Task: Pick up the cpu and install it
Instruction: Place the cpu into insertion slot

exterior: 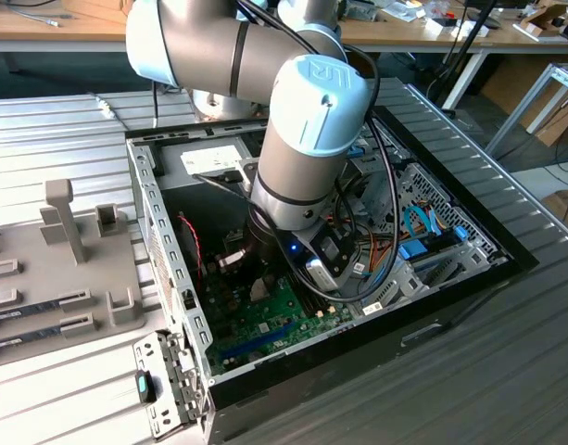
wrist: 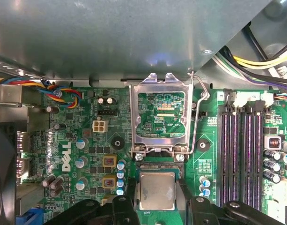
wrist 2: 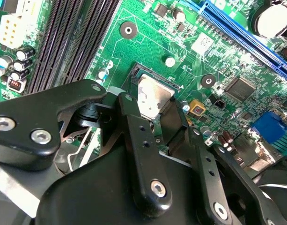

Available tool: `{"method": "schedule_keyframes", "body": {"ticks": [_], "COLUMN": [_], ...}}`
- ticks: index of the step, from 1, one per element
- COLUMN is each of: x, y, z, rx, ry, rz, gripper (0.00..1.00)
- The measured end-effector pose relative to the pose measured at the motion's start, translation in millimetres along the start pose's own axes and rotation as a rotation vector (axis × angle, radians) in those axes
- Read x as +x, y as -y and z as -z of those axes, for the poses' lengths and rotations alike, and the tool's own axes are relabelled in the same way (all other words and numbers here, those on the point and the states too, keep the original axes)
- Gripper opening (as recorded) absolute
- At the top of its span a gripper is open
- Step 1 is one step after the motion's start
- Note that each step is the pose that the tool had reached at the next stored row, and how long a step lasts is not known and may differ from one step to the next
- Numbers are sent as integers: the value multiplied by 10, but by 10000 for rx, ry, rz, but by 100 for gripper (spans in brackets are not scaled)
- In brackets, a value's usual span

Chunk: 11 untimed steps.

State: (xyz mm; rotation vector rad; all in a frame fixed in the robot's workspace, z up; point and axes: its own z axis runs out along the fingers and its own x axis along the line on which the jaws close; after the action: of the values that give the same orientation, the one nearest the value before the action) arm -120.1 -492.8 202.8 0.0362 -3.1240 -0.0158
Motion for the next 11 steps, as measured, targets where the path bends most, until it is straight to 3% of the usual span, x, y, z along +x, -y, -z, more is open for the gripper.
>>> {"method": "schedule_keyframes", "body": {"ticks": [3,11], "x": [0,0], "y": [0,0], "z": [0,-3], "rx": [1,0], "ry": [-1,0], "rz": [0,0], "gripper": [42,42]}}
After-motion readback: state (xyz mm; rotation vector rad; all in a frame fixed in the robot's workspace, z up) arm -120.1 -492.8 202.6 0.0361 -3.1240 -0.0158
